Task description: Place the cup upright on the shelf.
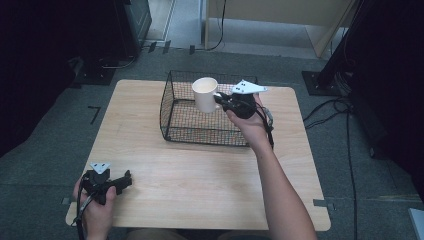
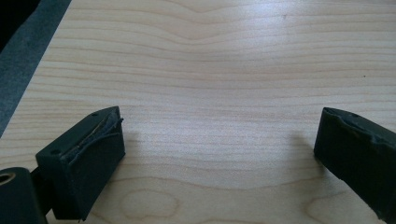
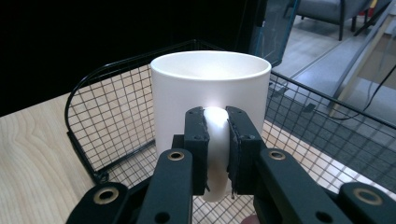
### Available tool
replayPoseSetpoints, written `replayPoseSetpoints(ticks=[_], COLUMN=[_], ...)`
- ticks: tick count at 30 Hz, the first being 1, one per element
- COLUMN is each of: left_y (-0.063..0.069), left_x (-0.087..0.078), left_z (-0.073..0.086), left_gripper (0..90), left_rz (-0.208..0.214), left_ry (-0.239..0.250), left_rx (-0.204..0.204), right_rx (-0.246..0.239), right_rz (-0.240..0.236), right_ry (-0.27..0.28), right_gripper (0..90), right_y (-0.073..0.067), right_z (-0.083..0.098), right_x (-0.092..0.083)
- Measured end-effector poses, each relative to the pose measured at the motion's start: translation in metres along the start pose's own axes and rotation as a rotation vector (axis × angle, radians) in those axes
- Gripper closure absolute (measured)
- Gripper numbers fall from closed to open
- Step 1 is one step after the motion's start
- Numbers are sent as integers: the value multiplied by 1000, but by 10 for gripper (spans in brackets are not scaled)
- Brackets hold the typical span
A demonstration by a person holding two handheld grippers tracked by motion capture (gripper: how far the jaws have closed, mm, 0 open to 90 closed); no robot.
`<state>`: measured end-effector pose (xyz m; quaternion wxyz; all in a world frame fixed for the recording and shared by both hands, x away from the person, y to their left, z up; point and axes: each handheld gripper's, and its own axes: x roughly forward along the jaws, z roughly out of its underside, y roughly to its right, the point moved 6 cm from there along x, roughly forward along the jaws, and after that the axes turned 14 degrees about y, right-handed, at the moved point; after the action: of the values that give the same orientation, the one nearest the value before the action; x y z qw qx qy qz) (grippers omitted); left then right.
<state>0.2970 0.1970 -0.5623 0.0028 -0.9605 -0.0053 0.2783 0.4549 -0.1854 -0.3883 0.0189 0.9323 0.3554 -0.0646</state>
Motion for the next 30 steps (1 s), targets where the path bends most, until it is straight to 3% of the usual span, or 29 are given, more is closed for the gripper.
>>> replayPoseSetpoints(ticks=[7,14,20,22,24,30], left_y=[0,0,0,0,0,0], left_x=[0,0,0,0,0,0], left_z=[0,0,0,0,0,0], left_gripper=[19,19,19,19,19,19], left_rz=[0,0,0,0,0,0], left_ry=[0,0,0,0,0,0], left_rx=[0,0,0,0,1,0], right_rx=[5,39,20,-28,-7,-16], right_rz=[-11,-14,-24,-41,-49,-43], right_ry=[-15,-54,-69,-50,-52,-72], right_gripper=[807,808,808,807,807,807], right_y=[10,20,21,20,21,24], right_z=[5,24,33,39,41,51], right_x=[26,47,56,61,63,69])
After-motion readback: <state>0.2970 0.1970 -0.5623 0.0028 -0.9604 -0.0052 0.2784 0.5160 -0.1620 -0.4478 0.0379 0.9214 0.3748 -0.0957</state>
